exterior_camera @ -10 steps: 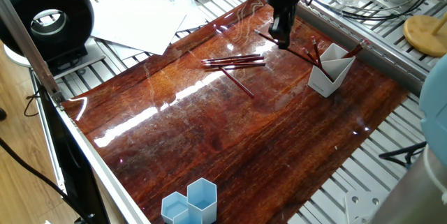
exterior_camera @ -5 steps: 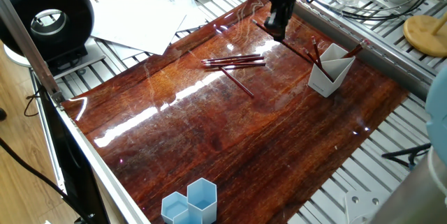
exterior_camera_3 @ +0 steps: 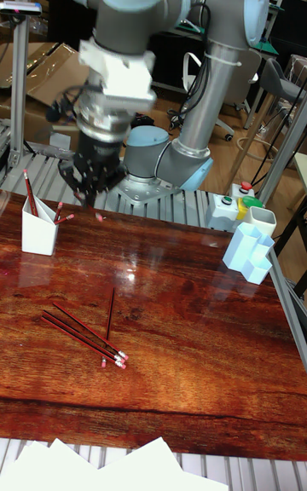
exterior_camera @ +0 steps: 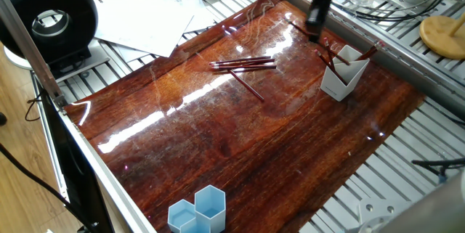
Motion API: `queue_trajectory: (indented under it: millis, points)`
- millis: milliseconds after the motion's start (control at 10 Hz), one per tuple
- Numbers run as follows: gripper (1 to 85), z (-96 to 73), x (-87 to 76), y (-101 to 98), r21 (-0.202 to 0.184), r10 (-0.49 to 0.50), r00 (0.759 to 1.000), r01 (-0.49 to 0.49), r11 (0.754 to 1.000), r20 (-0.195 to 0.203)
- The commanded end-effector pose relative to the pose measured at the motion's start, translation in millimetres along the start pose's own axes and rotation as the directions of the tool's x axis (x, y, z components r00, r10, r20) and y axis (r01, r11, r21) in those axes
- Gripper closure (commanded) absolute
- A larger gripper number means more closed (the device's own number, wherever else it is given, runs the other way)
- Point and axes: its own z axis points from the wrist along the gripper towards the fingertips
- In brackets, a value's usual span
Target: Put the pen into the pen holder
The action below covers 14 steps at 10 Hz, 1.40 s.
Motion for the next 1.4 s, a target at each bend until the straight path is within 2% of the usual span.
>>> queue_trajectory:
  millis: [0, 100, 200, 500, 600, 700, 800, 900, 1000, 1100, 1300]
  points:
    - [84.7, -4.3, 0.1, -18.2, 0.052, -0.1, 0.988, 0.094, 0.994, 0.115]
    - [84.7, -4.5, -4.6, -14.9, 0.039, -0.096, 0.986, 0.091, 0.995, 0.134]
    - [84.7, -3.8, -4.4, -14.5, 0.037, -0.088, 0.988, 0.084, 0.996, 0.128]
    - [84.7, -1.9, 16.9, -15.9, 0.031, 0.009, 0.999, -0.011, 0.999, 0.05]
    - [84.7, -2.0, 13.8, -14.1, 0.022, 0.037, 0.997, -0.038, 0.999, 0.062]
    - [84.7, -2.7, 4.8, -13.3, 0.016, 0.055, 0.994, -0.057, 0.998, 0.097]
    - [84.7, -4.4, -9.4, -8.7, -0.005, 0.059, 0.987, -0.058, 0.998, 0.15]
    - [84.7, -5.9, -17.7, -2.5, -0.031, 0.061, 0.982, -0.057, 0.998, 0.181]
    - [84.7, -12.1, -19.6, -6.3, -0.009, 0.022, 0.976, -0.02, 1.0, 0.216]
    - [84.7, -20.7, -11.0, -11.7, 0.012, -0.002, 0.968, -0.001, 1.0, 0.253]
    - [84.7, -10.6, 3.7, -27.5, 0.04, -0.025, 0.96, 0.014, 0.999, 0.278]
